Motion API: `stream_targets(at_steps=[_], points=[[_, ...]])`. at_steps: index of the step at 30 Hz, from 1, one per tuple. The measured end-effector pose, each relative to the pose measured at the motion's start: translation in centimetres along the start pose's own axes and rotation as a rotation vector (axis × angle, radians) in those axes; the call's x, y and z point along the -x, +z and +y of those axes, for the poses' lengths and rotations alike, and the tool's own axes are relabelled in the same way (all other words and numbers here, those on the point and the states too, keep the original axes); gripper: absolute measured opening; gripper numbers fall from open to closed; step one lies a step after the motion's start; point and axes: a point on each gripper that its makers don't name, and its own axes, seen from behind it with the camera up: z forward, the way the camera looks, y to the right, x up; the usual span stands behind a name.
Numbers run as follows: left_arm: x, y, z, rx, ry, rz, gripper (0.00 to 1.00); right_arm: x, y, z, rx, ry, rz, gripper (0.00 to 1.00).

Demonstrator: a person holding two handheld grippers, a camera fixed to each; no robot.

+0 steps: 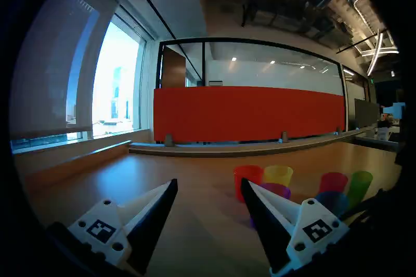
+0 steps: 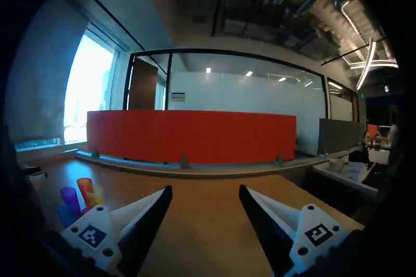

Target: Pour water

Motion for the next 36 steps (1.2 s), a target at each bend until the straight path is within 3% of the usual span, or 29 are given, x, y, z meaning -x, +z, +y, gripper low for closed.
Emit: stream_targets(at_steps=[20,36], points=[[0.0,0.0,0.0,-0.001,0.0,0.0,0.9,0.4,1.4,0.3,-0.013,-0.009,0.078,0.99],[0.0,0.0,0.0,0.0,0.001,0.0,0.9,5.1,2.7,0.3,-0.027,0.048,0.057,0.99]])
